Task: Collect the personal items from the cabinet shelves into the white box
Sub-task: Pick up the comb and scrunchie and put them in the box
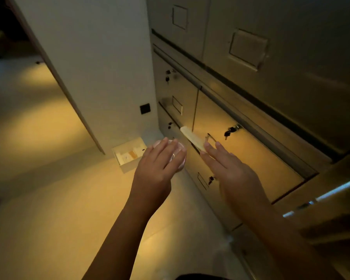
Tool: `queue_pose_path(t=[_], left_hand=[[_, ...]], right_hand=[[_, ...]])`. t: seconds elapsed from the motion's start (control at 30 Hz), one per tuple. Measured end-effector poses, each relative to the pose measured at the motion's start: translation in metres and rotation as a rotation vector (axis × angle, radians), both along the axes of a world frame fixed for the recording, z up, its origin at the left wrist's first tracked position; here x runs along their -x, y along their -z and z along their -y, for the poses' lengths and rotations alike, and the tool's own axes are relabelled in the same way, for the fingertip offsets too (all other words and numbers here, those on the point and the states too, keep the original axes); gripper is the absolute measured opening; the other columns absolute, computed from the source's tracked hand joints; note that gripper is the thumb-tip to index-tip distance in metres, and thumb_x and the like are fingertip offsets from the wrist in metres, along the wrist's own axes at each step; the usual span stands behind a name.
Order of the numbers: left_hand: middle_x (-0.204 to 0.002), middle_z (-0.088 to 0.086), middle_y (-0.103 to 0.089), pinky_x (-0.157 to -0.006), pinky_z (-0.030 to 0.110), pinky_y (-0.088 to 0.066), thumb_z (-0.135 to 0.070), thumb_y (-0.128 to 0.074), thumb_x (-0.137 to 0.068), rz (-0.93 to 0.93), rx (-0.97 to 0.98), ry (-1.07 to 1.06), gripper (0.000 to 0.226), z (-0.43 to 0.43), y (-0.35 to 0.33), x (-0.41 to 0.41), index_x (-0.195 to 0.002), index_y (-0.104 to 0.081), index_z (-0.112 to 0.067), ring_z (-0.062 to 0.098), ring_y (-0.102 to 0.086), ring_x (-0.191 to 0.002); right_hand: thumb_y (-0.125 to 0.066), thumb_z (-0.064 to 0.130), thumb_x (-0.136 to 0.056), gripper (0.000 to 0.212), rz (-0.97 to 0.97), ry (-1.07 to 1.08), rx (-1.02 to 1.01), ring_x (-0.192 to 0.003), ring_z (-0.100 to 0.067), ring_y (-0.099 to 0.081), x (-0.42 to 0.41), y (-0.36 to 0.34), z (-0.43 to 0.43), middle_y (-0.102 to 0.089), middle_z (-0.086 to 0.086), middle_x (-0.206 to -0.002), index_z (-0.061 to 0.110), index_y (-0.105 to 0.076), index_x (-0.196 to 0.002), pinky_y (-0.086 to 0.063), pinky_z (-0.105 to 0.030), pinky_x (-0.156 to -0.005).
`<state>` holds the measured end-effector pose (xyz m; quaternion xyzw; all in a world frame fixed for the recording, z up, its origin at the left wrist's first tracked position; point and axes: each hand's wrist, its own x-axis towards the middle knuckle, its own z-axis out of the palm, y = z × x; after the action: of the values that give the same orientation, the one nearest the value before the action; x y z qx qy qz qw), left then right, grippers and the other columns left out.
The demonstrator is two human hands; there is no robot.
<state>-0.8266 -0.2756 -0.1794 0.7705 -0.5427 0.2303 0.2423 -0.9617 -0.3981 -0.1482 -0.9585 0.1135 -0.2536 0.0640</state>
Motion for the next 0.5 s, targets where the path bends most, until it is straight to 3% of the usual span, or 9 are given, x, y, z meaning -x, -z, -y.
queue_pose_path(t=[0.17, 0.37, 0.5], left_hand=[[-0.116, 0.022, -0.062, -0.093, 0.048, -0.042, -0.001, -0.033, -0.086, 0.012, 0.002, -0.151, 0.04, -0.036, 0.003, -0.047, -0.112, -0.063, 0.0, 0.038, -0.057, -0.11], [-0.113, 0.022, -0.063, -0.089, 0.05, -0.044, 0.001, -0.03, -0.083, -0.047, 0.014, -0.283, 0.043, -0.063, 0.013, -0.098, -0.109, -0.064, 0.002, 0.04, -0.059, -0.104], [-0.113, 0.018, -0.063, -0.086, 0.046, -0.047, 0.005, -0.035, -0.079, -0.066, -0.017, -0.345, 0.043, -0.064, 0.018, -0.138, -0.11, -0.064, -0.001, 0.037, -0.058, -0.106]], right_hand=[[-0.078, -0.015, -0.053, 0.055, -0.015, -0.104, 0.031, -0.104, -0.042, -0.059, -0.065, 0.007, -0.021, -0.062, -0.023, -0.115, -0.004, -0.066, -0.106, -0.05, -0.049, -0.077], [-0.079, -0.016, -0.054, 0.059, -0.089, -0.23, -0.015, -0.107, -0.043, -0.057, -0.138, 0.015, -0.037, -0.06, -0.024, -0.118, -0.005, -0.063, -0.11, -0.053, -0.056, -0.075], [-0.08, -0.015, -0.053, 0.064, -0.12, -0.284, -0.043, -0.112, -0.044, -0.052, -0.186, 0.025, -0.033, -0.057, -0.024, -0.122, -0.004, -0.061, -0.113, -0.048, -0.058, -0.082]])
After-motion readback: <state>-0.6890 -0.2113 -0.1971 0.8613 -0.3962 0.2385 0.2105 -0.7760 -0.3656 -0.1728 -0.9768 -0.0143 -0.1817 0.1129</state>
